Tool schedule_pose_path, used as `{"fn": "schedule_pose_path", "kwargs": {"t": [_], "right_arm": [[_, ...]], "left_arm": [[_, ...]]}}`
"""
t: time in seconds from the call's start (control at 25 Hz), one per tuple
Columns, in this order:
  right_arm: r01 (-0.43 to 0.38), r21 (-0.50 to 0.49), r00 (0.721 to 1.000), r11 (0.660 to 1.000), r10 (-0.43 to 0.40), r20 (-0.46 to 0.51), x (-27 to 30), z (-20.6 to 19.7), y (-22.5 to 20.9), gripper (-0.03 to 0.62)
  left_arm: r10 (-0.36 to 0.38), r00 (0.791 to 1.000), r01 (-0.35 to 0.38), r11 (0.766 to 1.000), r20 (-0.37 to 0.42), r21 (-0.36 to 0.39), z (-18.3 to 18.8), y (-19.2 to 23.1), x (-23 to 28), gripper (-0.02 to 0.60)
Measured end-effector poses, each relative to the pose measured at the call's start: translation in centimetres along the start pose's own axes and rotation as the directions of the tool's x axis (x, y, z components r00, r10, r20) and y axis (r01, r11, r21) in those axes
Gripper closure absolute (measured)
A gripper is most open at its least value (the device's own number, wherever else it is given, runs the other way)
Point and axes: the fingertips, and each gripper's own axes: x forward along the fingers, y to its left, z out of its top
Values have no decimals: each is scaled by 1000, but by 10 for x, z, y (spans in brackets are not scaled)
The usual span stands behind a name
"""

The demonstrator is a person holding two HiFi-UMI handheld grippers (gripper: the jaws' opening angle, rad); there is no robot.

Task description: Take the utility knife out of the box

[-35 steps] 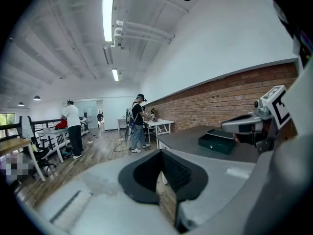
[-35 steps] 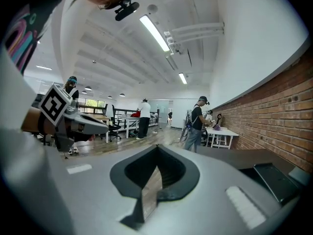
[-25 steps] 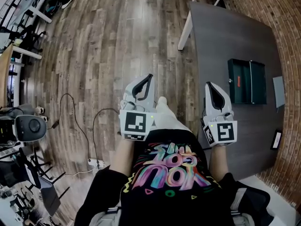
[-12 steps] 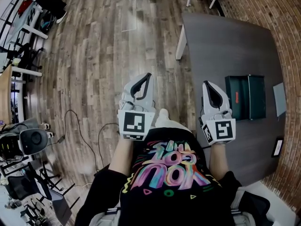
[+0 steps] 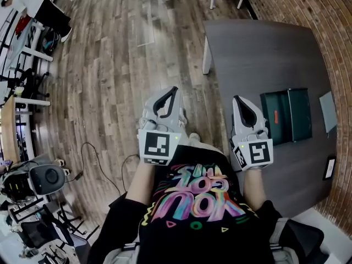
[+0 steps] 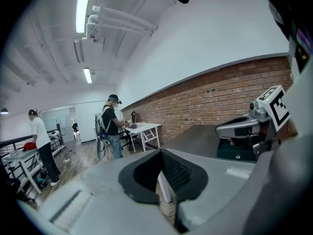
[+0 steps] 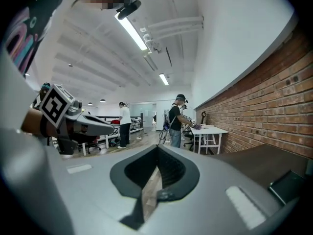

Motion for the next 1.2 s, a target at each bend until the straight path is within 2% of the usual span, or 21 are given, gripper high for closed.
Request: {"fn": "schedule_pose_path", "kwargs": {"t": [0.2,0.32,0.44,0.64,0.72,0.8,0.88,1.04,1.12,1.2], "right_arm": [[92,26,996,995,-93,4,6,-10,-26,594],[177,33,984,984,-177,-4,5,-11,-48,594],[275,35,961,961,-274,-19,3,-11,-71,594],[420,45,908,907,-419,-26,0,-6,-129,594],[494,47,869,868,-493,-31,-11,-4,-148,594],[580,46,815,813,-578,-43,-25,-2,-166,594],[655,53,756,754,-652,-58,-40,-2,-181,594],[795,64,606,603,-790,-96,-79,-11,-201,594],[841,69,542,537,-833,-115,-98,-18,-208,594],[889,73,458,452,-878,-139,-119,-23,-208,594]], "left_arm": [[-97,995,97,994,13,43,7,-11,44,581],[-189,982,186,980,28,72,19,-23,76,581],[-296,954,291,952,46,96,36,-39,113,581],[-449,891,436,888,72,142,70,-76,186,581],[-536,841,515,836,77,191,83,-99,209,581],[-627,775,593,764,76,253,95,-124,228,581],[-696,714,655,701,72,280,106,-148,246,581],[-822,568,770,551,50,322,116,-204,268,581],[-859,511,802,493,39,337,118,-228,273,581],[-895,446,834,426,29,350,121,-249,274,581]]}}
